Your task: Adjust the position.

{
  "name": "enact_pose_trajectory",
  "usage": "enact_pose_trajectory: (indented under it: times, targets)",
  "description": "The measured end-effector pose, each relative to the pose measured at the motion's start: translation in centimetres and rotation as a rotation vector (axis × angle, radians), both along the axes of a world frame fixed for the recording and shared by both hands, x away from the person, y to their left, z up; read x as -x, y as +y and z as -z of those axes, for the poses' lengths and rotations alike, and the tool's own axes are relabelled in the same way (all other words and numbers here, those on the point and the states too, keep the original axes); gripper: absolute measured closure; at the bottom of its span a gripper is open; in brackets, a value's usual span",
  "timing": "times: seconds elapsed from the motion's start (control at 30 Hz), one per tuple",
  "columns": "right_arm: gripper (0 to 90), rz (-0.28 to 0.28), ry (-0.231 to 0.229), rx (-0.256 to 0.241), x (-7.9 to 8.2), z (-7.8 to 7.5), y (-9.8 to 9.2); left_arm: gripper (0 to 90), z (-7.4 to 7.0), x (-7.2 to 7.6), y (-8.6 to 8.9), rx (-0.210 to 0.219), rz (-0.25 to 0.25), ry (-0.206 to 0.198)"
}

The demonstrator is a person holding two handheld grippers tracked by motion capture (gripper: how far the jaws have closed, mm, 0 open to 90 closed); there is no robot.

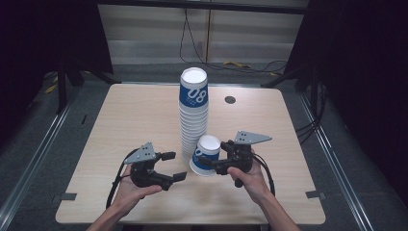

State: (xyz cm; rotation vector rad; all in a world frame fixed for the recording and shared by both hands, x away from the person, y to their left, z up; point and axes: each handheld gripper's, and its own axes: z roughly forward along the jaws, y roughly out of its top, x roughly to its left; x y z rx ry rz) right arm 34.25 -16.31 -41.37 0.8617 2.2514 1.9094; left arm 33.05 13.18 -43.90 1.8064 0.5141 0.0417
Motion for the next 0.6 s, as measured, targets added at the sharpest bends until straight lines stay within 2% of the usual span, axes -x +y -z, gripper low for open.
enact_pose_trajectory:
  times: [0.5, 0.6]
  targets:
    - [26.4, -0.042, 0.006, -0.027, 0.2, 0.5, 1.0, 15.8, 0.1, 0.0, -1.2, 0.016, 0.056, 0.021]
    - [26.4, -0.065, 0.024, -0.065, 0.2, 0.5, 1.1, 15.7, 0.0, 0.0, -1.5, 0.014, 0.059, 0.022]
